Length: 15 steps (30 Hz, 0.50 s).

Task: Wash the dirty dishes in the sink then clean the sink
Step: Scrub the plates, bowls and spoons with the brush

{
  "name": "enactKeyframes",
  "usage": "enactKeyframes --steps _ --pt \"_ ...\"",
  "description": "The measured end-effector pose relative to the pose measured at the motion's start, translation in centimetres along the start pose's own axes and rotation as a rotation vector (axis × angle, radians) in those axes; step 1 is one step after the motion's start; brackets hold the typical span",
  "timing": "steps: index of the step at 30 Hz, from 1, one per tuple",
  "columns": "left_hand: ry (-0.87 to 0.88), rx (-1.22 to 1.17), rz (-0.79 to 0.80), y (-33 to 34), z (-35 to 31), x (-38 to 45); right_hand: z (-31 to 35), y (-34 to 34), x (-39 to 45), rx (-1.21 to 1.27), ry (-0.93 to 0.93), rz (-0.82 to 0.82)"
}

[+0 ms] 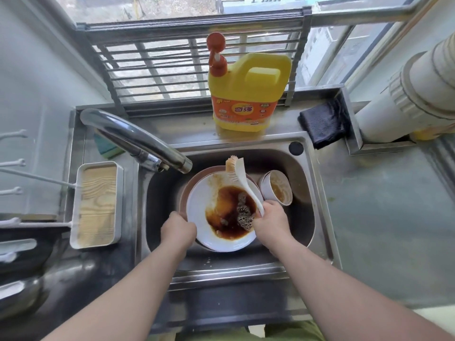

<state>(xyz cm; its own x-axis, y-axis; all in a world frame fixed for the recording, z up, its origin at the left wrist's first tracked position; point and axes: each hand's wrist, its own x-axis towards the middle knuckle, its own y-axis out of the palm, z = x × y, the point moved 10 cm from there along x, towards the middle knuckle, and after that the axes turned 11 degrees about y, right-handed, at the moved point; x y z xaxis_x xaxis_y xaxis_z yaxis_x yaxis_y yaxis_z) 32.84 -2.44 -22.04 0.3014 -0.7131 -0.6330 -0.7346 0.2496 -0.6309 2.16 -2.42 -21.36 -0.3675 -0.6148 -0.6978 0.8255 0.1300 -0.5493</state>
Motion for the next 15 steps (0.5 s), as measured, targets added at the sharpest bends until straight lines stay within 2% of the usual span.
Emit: enactKeyframes --steps 5,9,15 --pt "-0.145 -0.290 0.031 2.4 1.3 -0.3 -0.2 -0.8 0.3 0.013 0.011 -0.024" --pt "-0.179 -0.383 0.037 3.4 1.8 -0.4 -0.2 -1.8 0.5 -0.094 0.030 -0.022" --pt "-0.454 -0.771 0.173 4.3 3.4 -3.8 -1.6 -1.8 -1.4 -0.129 0.121 0.035"
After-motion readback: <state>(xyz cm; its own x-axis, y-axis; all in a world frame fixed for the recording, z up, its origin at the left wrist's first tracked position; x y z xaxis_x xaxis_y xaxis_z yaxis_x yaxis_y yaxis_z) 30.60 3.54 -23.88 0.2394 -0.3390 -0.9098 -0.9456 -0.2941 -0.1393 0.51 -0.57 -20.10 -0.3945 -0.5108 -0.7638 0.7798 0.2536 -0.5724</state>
